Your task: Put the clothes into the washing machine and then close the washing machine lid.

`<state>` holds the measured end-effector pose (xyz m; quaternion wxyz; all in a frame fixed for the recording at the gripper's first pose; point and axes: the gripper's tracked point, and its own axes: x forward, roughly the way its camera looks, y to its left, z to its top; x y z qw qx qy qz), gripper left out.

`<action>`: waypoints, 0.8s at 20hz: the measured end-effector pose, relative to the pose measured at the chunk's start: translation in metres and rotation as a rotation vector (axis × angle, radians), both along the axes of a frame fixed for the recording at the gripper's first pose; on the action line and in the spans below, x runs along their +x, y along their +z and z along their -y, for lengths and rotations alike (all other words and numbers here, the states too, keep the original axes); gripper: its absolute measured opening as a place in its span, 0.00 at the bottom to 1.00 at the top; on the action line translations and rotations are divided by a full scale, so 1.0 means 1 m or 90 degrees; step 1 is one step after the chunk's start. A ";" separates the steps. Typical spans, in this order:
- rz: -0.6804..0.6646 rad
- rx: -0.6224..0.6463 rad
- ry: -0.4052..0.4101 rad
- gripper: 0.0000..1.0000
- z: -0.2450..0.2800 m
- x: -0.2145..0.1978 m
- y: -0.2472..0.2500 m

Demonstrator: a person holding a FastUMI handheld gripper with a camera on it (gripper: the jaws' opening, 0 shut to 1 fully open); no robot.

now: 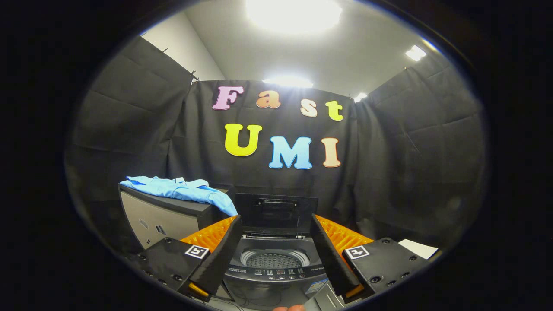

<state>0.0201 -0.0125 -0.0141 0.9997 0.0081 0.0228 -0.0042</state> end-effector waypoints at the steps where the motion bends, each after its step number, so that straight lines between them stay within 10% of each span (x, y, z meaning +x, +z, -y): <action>1: 0.000 -0.001 0.002 0.98 -0.001 0.001 -0.001; 16: -0.046 -0.004 0.073 0.98 -0.037 0.031 0.012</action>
